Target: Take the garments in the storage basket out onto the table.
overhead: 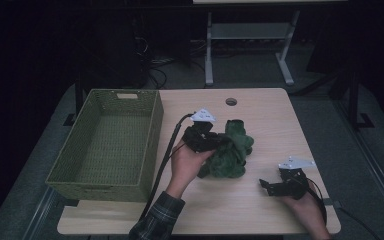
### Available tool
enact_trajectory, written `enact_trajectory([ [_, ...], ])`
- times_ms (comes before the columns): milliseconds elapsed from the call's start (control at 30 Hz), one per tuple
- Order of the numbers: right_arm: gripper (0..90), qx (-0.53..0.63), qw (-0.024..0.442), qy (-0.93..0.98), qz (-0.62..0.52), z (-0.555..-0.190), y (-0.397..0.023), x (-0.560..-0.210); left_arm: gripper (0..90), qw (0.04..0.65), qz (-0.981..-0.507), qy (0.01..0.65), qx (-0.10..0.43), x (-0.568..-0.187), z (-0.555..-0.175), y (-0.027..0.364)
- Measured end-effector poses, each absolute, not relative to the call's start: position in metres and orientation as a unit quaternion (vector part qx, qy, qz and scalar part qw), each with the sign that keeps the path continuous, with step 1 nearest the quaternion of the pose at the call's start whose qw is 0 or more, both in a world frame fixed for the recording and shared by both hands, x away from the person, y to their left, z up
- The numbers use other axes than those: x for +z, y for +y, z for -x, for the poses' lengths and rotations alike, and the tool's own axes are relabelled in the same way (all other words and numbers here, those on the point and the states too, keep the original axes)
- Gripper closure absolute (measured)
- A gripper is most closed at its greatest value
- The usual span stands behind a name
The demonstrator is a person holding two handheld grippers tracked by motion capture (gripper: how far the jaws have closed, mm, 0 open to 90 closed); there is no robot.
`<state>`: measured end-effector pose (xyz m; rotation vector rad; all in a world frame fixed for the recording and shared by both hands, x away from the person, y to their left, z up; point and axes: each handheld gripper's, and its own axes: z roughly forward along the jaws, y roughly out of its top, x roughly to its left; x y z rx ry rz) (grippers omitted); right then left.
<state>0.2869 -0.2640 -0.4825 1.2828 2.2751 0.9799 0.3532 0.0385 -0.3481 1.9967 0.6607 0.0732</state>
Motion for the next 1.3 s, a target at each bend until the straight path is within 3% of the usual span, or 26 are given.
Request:
enact_trajectory([
  [633,9.0,0.345,0.175,0.804,-0.452,-0.287,-0.264,-0.483,81.9,0.441,-0.850,0.288,0.004,-0.428,-0.365,0.012],
  [733,9.0,0.345,0.175,0.804,-0.452,-0.287,-0.264,-0.483,72.3,0.430,-0.855,0.289,0.011,-0.433,-0.367,0.015],
  [900,9.0,0.345,0.175,0.804,-0.452,-0.287,-0.264,-0.483,48.3,0.427,-0.857,0.288,0.022,-0.425,-0.363,0.019],
  [967,9.0,0.345,0.175,0.804,-0.452,-0.287,-0.264,-0.483,44.2,0.425,-0.860,0.281,0.024,-0.420,-0.360,0.021],
  [1300,9.1,0.345,0.176,0.804,-0.451,-0.287,-0.264,-0.483,48.8,0.434,-0.864,0.249,0.044,-0.402,-0.327,0.025],
])
